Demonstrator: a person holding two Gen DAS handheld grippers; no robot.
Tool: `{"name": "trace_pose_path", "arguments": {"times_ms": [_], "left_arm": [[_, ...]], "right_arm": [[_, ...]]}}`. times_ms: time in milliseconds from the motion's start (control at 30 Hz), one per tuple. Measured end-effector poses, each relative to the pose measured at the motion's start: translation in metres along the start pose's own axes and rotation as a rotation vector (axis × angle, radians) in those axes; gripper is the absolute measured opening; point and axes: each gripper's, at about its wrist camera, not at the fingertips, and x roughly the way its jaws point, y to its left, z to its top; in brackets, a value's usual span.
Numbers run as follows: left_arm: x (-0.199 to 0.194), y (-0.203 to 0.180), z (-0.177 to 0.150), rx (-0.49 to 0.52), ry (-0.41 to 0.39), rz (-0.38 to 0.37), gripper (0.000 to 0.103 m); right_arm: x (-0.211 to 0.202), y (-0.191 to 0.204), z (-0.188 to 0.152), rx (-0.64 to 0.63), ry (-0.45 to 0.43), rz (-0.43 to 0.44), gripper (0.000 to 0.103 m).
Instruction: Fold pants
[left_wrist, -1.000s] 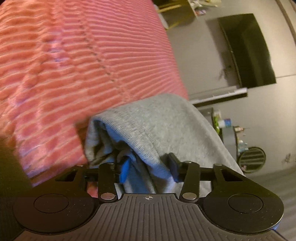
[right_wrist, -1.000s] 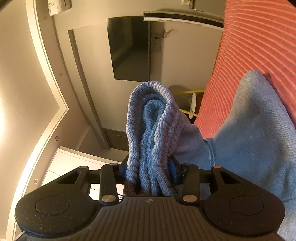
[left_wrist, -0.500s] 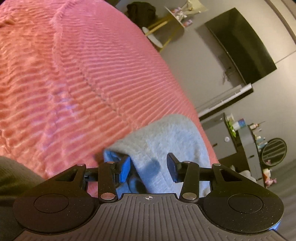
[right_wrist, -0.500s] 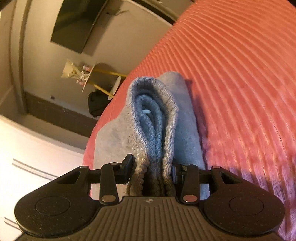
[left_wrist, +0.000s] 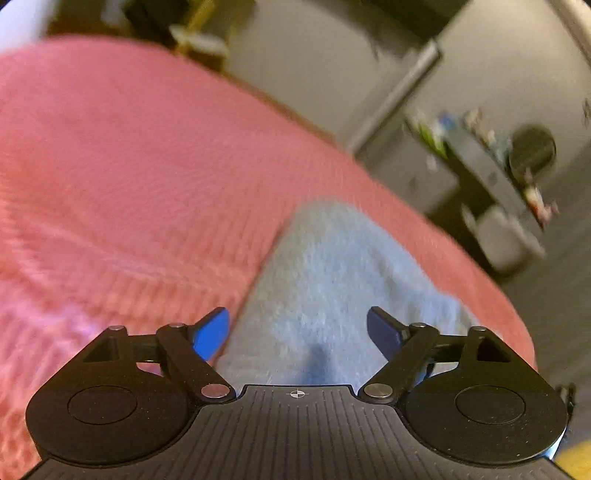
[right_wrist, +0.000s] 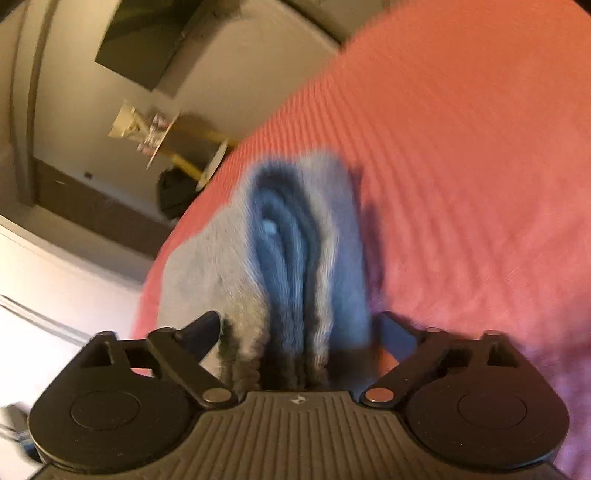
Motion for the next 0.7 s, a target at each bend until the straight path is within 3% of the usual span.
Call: {"name": "trace_pose_path", "arguments": {"times_ms": [100, 167, 233, 367, 433, 467, 567, 700], "left_arm": [[0.033, 0.002, 0.019, 0.018, 0.07, -0.01, 0.082], [0.053, 0.003, 0.03, 0.035, 0.121, -0.113, 0.085], [0.072, 0.002, 0.036, 0.039, 0.179, -0.159, 0.094], [0.102, 0.006, 0.043, 0.094, 0.239, -0.162, 0.095], [0.107, 0.008, 0.046, 0.108, 0.254, -0.18, 0.091], [0.108, 0.011, 0.048, 0.122, 0.26, -0.192, 0.089], [0.101, 0.019, 0.047, 0.207, 0.262, -0.257, 0.083], [0.112, 0.031, 0.048, 0.168, 0.245, -0.245, 0.095]], "right_arm": [[0.01, -0.003, 0.001, 0.001, -0.005, 0.062, 0.099], [0.015, -0.002, 0.001, -0.001, -0.006, 0.088, 0.099], [0.02, -0.002, -0.001, -0.009, -0.014, 0.094, 0.099], [0.024, -0.006, -0.003, -0.006, -0.044, 0.107, 0.097], [0.028, -0.004, -0.004, -0.04, -0.058, 0.073, 0.066], [0.031, -0.005, -0.005, -0.04, -0.054, 0.068, 0.058], [0.033, -0.011, -0.005, -0.011, -0.056, 0.11, 0.059], [0.038, -0.009, -0.005, -0.038, -0.04, 0.111, 0.071]]}}
